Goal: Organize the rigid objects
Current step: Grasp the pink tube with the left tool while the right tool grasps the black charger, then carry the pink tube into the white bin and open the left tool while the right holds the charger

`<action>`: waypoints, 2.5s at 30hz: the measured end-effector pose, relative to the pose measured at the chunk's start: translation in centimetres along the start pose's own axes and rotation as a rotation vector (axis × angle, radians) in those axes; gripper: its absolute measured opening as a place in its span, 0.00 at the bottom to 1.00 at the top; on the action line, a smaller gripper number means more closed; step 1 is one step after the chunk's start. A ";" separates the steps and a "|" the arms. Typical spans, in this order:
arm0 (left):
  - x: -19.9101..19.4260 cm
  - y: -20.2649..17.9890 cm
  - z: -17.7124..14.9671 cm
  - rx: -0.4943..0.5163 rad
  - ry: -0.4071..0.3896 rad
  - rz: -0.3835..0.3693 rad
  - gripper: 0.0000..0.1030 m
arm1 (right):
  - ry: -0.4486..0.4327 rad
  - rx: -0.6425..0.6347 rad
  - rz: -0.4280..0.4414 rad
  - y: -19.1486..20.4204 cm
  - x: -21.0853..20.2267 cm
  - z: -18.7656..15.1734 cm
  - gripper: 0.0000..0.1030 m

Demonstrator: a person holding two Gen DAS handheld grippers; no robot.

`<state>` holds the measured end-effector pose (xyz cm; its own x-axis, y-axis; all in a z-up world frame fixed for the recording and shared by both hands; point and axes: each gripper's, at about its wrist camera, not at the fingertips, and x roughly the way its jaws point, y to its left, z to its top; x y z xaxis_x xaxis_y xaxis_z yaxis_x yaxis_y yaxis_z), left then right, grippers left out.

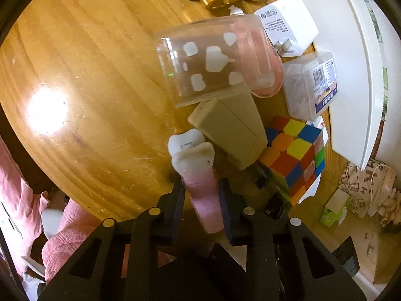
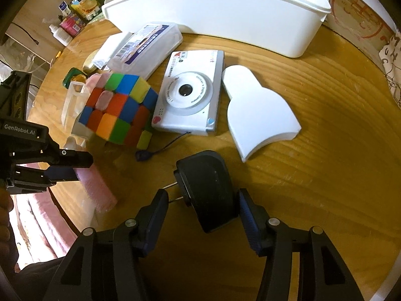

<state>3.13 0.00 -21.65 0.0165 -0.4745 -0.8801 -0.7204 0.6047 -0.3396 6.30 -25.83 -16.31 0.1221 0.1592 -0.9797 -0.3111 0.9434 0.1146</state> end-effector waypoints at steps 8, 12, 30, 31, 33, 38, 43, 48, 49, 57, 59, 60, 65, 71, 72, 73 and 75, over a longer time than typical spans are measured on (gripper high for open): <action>-1.6 1.3 -0.7 0.033 -0.031 -0.014 0.27 | -0.017 -0.028 0.006 2.4 -1.0 -1.0 0.55; -3.1 1.9 -1.1 0.037 -0.077 -0.022 0.27 | -0.041 -0.058 0.026 3.7 -2.0 -1.4 0.55; -14.5 -0.4 -3.6 0.254 -0.563 0.004 0.27 | -0.344 -0.193 0.110 7.7 -10.0 -0.1 0.54; -15.0 -0.9 -3.6 0.280 -0.593 0.009 0.27 | -0.376 -0.195 0.112 7.7 -10.7 0.2 0.54; -16.2 -2.3 -3.9 0.350 -0.667 0.017 0.27 | -0.423 -0.201 0.111 7.5 -11.5 0.4 0.54; -17.9 -5.1 -3.9 0.469 -0.769 -0.026 0.27 | -0.572 -0.213 0.081 7.2 -13.8 1.3 0.54; -18.9 -7.6 -3.7 0.532 -0.863 -0.087 0.27 | -0.717 -0.223 0.038 6.6 -15.2 2.2 0.39; -19.2 -10.5 -3.1 0.634 -0.929 -0.112 0.27 | -0.824 -0.196 0.024 5.5 -15.8 3.6 0.32; -19.1 -11.0 -3.0 0.648 -0.940 -0.114 0.27 | -0.829 -0.188 0.016 5.3 -15.6 4.1 0.31; -17.1 -15.9 -0.3 0.798 -0.927 -0.049 0.27 | -0.755 -0.096 0.003 3.1 -13.5 7.2 0.31; -16.1 -16.9 0.3 0.839 -0.909 -0.040 0.27 | -0.746 -0.071 0.002 2.4 -12.9 7.6 0.31; -15.6 -17.4 0.6 0.857 -0.893 -0.039 0.27 | -0.740 -0.060 0.001 2.2 -12.7 7.8 0.31; -13.0 -19.7 2.4 0.924 -0.827 -0.009 0.27 | -0.719 -0.004 -0.009 1.1 -11.6 8.4 0.31; -9.9 -22.1 3.3 0.996 -0.749 0.033 0.28 | -0.701 0.074 -0.029 -0.4 -10.9 8.8 0.31; -9.7 -22.4 3.4 1.005 -0.742 0.037 0.29 | -0.696 0.089 -0.035 -0.6 -10.8 8.8 0.32; -9.5 -22.6 3.5 1.011 -0.736 0.040 0.29 | -0.693 0.098 -0.038 -0.8 -10.7 8.9 0.32; -9.0 -22.9 3.5 1.018 -0.722 0.044 0.29 | -0.688 0.122 -0.047 -1.2 -10.7 8.8 0.32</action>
<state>21.93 -7.31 -7.18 0.6147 -0.1764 -0.7688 0.1276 0.9841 -0.1238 13.68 -26.06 -4.52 0.7141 0.2279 -0.6619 -0.1883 0.9732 0.1320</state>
